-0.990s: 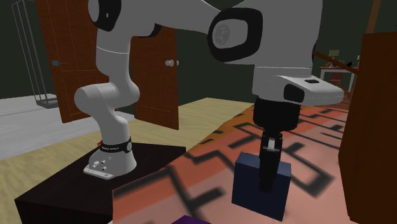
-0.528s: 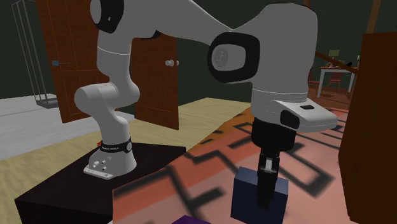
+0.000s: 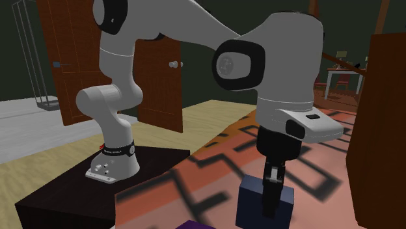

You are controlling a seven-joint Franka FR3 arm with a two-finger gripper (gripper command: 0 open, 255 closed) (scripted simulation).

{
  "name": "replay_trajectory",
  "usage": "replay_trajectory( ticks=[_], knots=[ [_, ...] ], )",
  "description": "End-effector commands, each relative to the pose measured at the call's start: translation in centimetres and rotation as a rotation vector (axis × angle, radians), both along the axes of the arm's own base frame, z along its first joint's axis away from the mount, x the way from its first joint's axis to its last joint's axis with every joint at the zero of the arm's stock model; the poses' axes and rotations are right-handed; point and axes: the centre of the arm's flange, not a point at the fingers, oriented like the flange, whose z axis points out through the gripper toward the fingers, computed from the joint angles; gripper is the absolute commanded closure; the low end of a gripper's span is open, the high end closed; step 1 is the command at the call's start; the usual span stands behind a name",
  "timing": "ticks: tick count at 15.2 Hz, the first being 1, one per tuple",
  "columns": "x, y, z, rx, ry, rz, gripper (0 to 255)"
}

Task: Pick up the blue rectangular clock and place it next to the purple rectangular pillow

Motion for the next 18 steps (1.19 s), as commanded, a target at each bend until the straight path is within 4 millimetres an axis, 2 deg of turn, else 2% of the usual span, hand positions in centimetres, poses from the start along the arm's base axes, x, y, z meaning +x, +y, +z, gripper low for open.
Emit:
replay_trajectory(
  ticks=[1,2,7,11,18],
  knots=[
    [0.0,0.0,0.0,0.000,0.000,0.000,255],
    [0.0,0.0,0.0,0.000,0.000,0.000,0],
    [0.0,0.0,0.0,0.000,0.000,0.000,0],
    [0.1,0.0,5.0,0.000,0.000,0.000,0],
    [0.1,0.0,5.0,0.000,0.000,0.000,0]
  ],
)
